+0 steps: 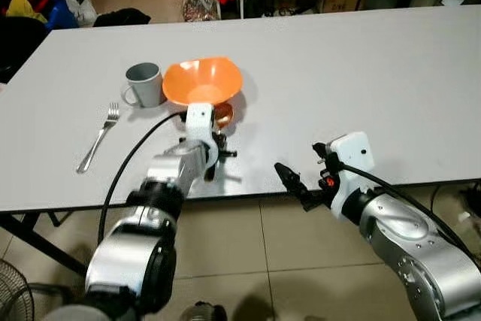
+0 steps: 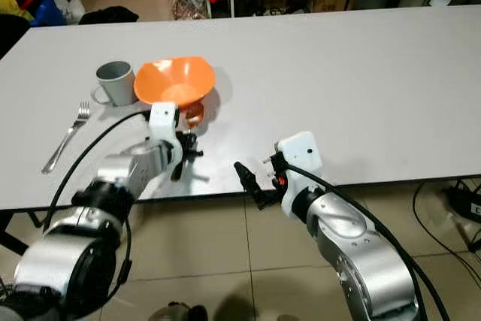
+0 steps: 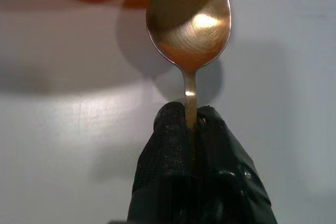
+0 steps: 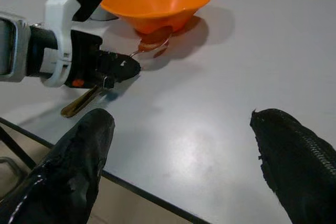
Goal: Setting the table
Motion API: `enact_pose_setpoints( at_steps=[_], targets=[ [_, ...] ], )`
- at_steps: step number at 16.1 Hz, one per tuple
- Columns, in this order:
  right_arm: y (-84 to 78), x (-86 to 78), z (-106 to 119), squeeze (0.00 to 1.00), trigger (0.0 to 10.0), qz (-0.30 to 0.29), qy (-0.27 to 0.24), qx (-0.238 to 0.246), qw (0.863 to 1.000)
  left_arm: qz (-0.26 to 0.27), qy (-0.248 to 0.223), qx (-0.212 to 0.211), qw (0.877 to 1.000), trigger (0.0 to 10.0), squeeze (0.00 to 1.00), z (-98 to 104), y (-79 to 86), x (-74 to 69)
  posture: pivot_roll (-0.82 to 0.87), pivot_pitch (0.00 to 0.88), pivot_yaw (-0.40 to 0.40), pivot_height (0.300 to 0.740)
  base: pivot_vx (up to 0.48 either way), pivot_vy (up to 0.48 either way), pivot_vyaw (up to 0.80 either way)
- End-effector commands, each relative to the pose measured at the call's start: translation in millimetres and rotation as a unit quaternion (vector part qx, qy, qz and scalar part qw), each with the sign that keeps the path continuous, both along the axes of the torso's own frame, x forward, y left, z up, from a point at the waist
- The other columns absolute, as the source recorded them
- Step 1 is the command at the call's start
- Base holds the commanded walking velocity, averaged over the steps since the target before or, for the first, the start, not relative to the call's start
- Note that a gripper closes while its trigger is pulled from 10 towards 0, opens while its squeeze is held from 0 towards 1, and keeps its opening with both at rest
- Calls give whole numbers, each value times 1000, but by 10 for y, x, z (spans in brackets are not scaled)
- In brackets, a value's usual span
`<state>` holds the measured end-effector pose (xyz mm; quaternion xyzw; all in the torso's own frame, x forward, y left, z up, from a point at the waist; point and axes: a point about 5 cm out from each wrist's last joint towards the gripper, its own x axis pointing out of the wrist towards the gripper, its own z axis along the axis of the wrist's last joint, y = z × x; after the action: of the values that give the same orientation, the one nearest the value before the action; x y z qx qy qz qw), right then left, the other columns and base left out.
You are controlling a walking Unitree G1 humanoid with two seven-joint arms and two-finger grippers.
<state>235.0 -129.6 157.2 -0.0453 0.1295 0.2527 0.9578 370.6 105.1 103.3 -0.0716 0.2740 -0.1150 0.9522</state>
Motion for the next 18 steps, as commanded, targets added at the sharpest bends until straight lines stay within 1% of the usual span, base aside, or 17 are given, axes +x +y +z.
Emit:
enact_pose_setpoints(
  at_steps=[1,3,4,5,7,10,12,14,15,16,17,18],
  targets=[
    [2,-21,34,0,10000,3,-2,4,1000,11,17,0,1000,10000,0,-51,15,-8,-155,112,93,740,0,0,0],
    [0,-30,37,0,10000,1,0,4,1000,17,23,-5,1000,10000,0,-34,-18,11,-157,115,96,740,0,0,0],
    [-5,-41,32,0,10000,0,2,3,1000,24,31,-8,999,10000,710,-34,-27,16,-157,115,99,740,0,0,0],
    [-8,-45,28,0,10000,0,3,3,1000,26,35,-11,999,10000,1000,-32,-33,16,-156,114,99,740,0,0,0],
    [-7,-50,21,0,10000,1,6,2,1000,31,39,-16,999,10000,1000,-33,-42,21,-151,109,97,740,0,0,0],
    [9,-25,23,0,10000,3,5,3,1000,21,40,-31,998,10000,1000,-15,-134,5,-145,100,92,740,0,0,0],
    [15,-20,23,0,10000,4,5,3,1000,19,38,-35,999,10000,1000,11,-152,0,-144,93,90,740,0,0,0],
    [14,-19,18,0,10000,6,5,4,1000,9,22,-44,999,10000,1000,103,-150,-33,-139,85,90,740,0,0,0],
    [15,-14,14,0,10000,8,4,4,1000,0,-9,-40,999,10000,1000,197,-98,-104,-130,70,88,740,0,0,0],
    [19,-10,12,0,10000,9,4,5,1000,-6,-26,-33,999,10000,875,239,-65,-141,-126,66,87,740,0,0,0],
    [32,-3,10,0,10000,14,2,9,1000,-18,-80,-27,996,10000,0,353,25,-271,-110,54,84,740,0,0,0],
    [46,4,8,0,10000,18,0,13,1000,-30,-145,-35,988,10000,0,447,84,-386,-100,47,80,740,0,0,0]
  ],
)
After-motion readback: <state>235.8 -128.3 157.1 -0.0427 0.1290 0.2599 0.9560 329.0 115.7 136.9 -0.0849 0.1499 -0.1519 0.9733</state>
